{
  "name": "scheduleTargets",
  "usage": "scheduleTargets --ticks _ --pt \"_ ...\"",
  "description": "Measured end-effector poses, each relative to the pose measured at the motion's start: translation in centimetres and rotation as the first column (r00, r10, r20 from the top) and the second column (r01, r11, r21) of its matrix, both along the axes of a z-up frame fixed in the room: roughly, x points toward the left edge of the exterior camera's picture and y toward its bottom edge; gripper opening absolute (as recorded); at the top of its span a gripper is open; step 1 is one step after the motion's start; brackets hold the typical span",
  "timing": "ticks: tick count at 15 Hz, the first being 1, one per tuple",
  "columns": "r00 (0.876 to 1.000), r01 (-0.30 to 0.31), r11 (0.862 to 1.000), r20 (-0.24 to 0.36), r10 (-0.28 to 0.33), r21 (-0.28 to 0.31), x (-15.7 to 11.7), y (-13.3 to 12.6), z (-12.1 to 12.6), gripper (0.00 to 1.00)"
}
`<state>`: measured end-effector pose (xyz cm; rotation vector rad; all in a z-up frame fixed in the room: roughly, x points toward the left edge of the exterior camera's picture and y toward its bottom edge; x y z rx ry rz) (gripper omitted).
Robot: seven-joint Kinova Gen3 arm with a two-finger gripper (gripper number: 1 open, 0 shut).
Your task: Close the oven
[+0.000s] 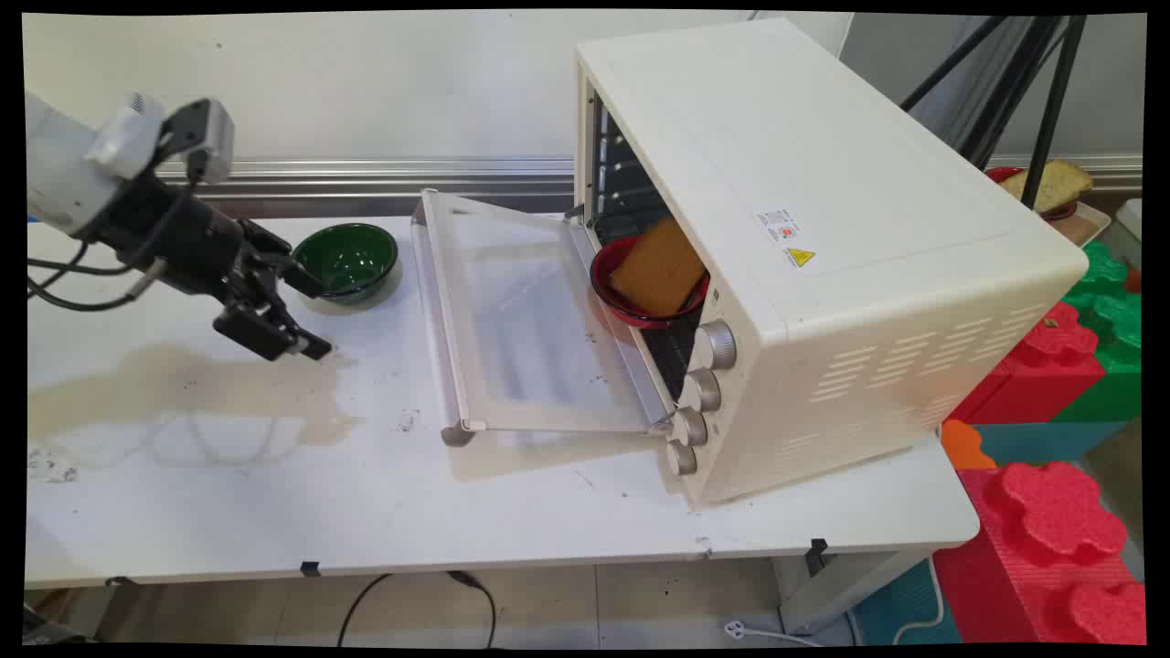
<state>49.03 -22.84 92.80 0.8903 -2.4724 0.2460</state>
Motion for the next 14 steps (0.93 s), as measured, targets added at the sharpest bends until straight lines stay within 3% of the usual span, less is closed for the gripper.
scheduleTargets --ticks 11,12,14 --pt "1.000 0.017 1.000 0.026 -0.018 0.025 -2.9 -1.9 -5.4 1.00" --pt "1.000 0.017 1.000 0.026 -0.017 0.025 -3.2 -2.1 -5.8 0.00" --pt "0.999 0.018 1.000 0.026 -0.018 0.023 -3.8 -2.4 -6.6 0.00"
